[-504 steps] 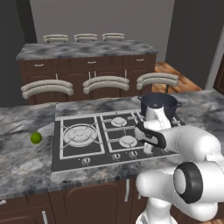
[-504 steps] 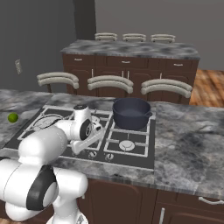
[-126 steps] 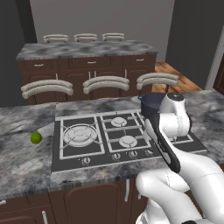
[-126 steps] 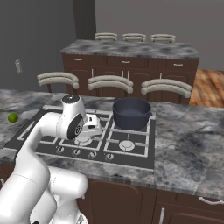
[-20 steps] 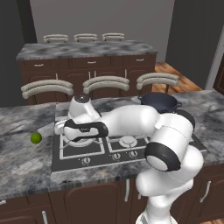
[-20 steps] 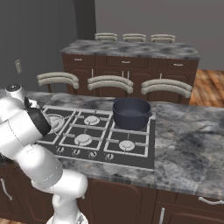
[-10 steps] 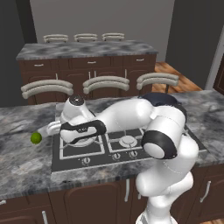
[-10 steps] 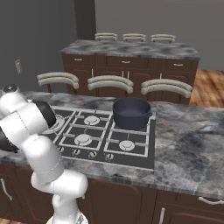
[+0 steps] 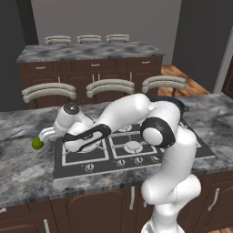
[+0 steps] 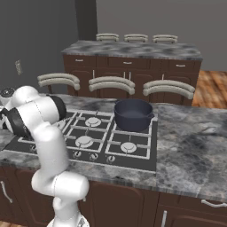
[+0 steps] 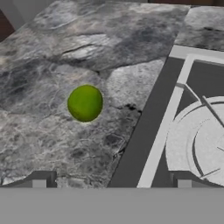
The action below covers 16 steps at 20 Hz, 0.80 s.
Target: Turn on the burner for the pot on the stove. Wait thirty seconds for the pot to heat up. Then add the lime to the pot.
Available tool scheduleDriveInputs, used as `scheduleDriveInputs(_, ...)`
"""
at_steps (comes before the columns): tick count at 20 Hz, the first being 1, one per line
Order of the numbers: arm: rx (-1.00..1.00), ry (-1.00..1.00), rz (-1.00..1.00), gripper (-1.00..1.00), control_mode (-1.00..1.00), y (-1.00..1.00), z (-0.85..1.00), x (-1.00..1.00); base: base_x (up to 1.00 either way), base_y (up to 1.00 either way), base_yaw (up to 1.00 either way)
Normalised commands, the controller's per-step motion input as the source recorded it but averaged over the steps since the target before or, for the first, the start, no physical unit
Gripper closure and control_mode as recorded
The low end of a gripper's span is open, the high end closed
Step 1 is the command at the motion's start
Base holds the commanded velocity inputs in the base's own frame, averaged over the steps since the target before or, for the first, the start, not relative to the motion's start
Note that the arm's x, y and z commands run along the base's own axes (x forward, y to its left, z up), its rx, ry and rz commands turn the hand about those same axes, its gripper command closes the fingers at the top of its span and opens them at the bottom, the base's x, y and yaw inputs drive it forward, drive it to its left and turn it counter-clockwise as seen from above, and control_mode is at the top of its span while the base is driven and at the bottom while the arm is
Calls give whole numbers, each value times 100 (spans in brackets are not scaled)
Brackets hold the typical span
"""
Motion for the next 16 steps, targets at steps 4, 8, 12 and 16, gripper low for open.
scheduleDriveInputs(4, -1, 0, -6, -100, -100, 45, 0, 19, 0, 0, 0)
scheduleDriveInputs(8, -1, 0, -11, -100, -100, 41, 0, 20, 0, 0, 0)
scheduleDriveInputs(12, 0, 7, -2, -100, -100, 33, 0, 21, 0, 0, 0)
scheduleDriveInputs(16, 0, 15, 0, -100, -100, 17, 0, 26, 0, 0, 0)
